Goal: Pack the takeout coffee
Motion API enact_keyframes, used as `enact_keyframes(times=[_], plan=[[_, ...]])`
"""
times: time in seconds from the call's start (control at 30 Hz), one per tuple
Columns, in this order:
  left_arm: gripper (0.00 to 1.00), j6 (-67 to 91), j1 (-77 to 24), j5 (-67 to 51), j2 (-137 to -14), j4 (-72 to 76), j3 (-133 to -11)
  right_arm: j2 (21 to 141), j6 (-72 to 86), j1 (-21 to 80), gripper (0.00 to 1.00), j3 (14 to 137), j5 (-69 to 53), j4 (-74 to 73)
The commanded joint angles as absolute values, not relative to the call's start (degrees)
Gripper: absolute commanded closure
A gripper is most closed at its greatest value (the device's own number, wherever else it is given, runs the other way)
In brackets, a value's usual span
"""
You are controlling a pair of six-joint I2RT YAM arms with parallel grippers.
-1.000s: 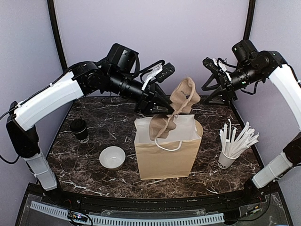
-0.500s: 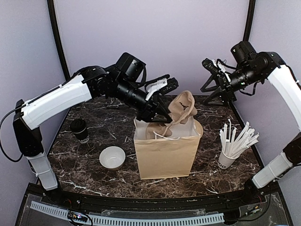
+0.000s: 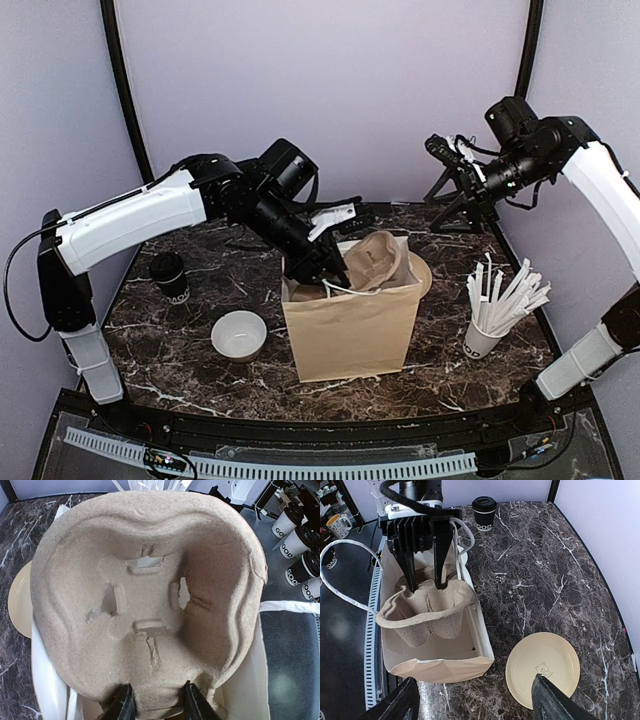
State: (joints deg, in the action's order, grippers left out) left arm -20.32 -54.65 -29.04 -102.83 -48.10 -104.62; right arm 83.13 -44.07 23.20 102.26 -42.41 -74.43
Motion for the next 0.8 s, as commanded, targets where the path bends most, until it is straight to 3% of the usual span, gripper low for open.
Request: enact_keyframes(times=[0.0, 0.43, 0.77], plan=[[0.66, -19.23, -55.14, -27.18, -104.63, -55.68, -106.25, 81.99, -44.50, 22.94, 0.23, 101.54, -42.96, -72.58], [0.65, -13.80, -58.58, -19.31, -107.34, -65.91, -108.89, 80.92, -45.44, 22.94, 0.23, 98.29, -43.46, -71.73], [0.64, -10.73, -60.81, -20.88, -104.23, -67.20, -109.33, 80.73, -45.55, 22.94, 0.23, 97.21, -44.39, -71.33]])
